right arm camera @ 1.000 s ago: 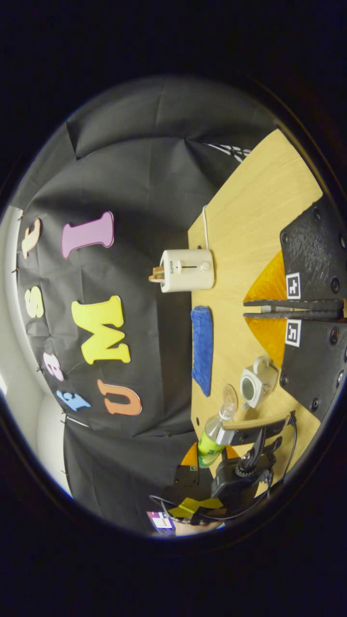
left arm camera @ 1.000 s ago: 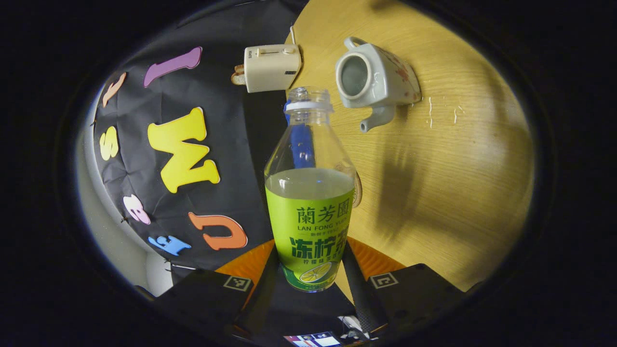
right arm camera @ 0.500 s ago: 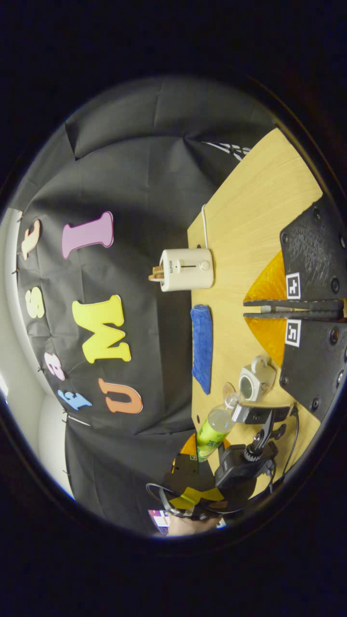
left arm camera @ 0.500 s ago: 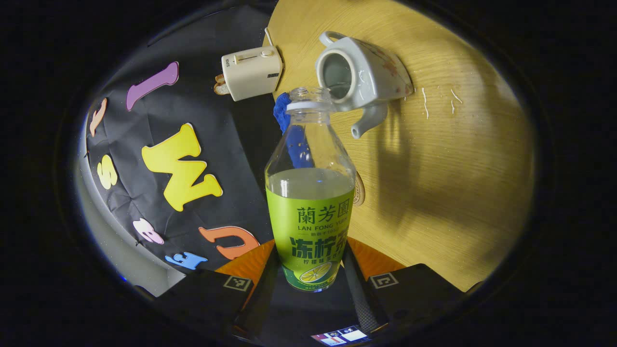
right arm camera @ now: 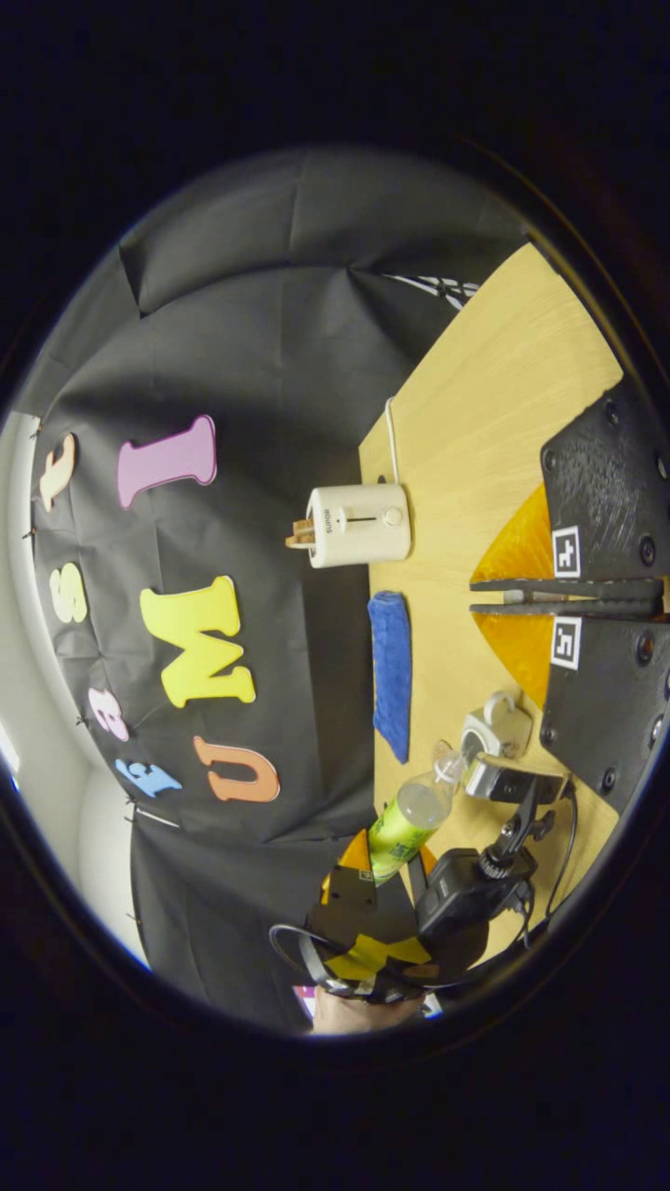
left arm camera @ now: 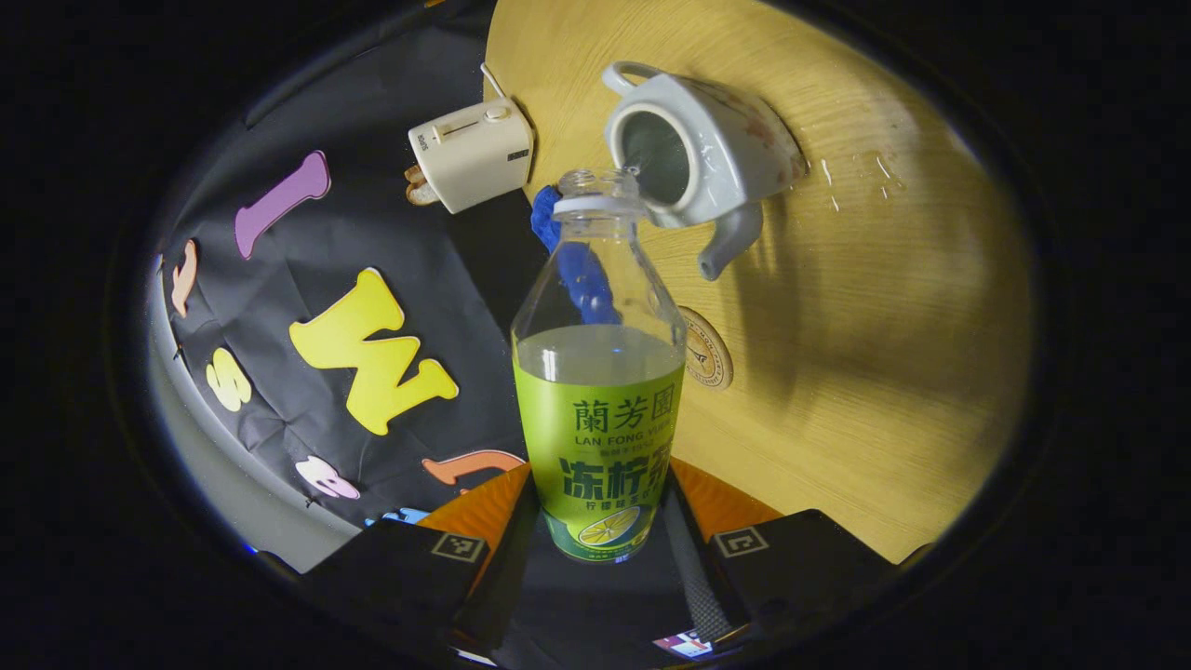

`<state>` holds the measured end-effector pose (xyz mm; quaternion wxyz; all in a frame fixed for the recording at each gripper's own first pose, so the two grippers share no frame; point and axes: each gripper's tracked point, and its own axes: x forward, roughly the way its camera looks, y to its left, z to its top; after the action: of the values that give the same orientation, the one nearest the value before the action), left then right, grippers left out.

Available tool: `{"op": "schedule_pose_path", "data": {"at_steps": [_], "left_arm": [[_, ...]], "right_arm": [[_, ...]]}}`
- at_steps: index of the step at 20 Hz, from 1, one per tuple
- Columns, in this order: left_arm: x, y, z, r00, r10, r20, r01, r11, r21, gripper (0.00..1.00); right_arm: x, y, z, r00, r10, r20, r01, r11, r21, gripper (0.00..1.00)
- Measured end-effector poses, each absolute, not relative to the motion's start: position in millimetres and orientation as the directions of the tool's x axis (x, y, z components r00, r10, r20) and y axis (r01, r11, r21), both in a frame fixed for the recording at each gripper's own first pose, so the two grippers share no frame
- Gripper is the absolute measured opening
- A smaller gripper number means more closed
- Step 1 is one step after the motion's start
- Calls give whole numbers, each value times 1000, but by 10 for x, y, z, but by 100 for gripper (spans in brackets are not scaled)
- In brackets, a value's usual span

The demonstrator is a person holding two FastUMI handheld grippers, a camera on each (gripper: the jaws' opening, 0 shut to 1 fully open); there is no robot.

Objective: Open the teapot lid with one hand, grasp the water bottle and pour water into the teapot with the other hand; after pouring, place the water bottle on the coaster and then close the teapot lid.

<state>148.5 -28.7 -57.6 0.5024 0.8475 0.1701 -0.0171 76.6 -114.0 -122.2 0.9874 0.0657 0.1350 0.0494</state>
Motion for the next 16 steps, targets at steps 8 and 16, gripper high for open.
{"op": "schedule_pose_path", "data": {"at_steps": [8,16], "left_arm": [[1451,-323,-403,946,279,-163,294,-530,796,74],[1435,-420,-245,951,278,-131,278,-592,757,74]], "right_arm": [[755,-1136,-1195,960,118,-252,-82,985,149,1],[728,-1141,-1189,962,121,-246,-84,984,157,1]]}}
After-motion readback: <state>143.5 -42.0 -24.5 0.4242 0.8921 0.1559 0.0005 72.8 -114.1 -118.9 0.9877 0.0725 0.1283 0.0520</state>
